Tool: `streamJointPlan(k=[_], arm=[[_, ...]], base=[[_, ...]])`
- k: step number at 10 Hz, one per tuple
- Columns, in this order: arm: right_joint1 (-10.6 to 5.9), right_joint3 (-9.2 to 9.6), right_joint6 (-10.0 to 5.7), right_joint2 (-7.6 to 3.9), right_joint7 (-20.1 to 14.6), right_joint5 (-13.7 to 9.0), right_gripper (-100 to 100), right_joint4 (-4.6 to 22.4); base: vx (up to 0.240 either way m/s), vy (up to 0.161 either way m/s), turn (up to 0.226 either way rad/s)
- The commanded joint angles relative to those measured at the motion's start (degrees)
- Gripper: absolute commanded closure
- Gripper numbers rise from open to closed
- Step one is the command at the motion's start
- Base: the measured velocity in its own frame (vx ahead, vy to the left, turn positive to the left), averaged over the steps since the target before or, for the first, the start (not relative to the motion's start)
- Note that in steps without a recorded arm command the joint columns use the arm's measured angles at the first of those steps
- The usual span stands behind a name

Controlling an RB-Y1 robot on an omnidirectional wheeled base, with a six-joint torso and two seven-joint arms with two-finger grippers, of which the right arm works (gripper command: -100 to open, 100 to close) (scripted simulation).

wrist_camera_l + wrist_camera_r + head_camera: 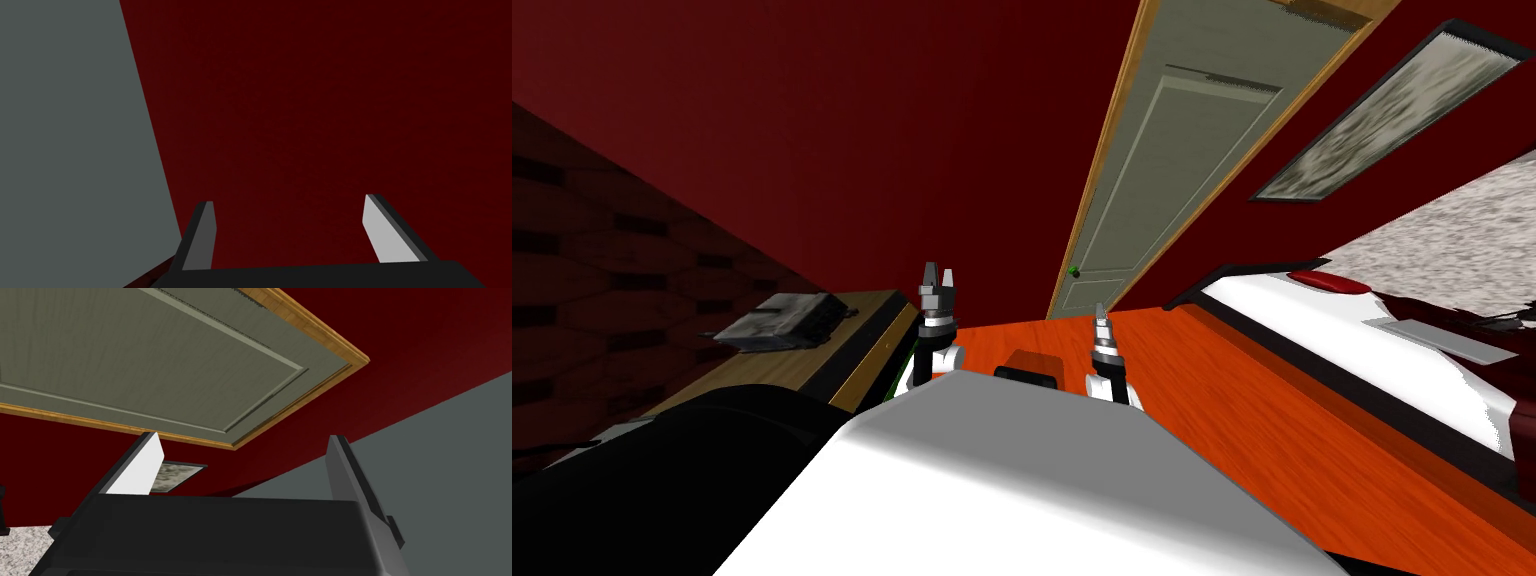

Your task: Pull the door open

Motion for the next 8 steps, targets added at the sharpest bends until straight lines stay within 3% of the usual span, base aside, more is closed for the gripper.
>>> streamJointPlan(k=[1,8], arm=[[-0.31,0.33,-0.33,-0.2,2.32,-0.04,-100,1.54],[-1.92,1.72,-2.0,-0.9,11.79,-0.26,-100,8.79]], base=[[0.09,-0.052,0.032],[0.096,-0.045,0.034]])
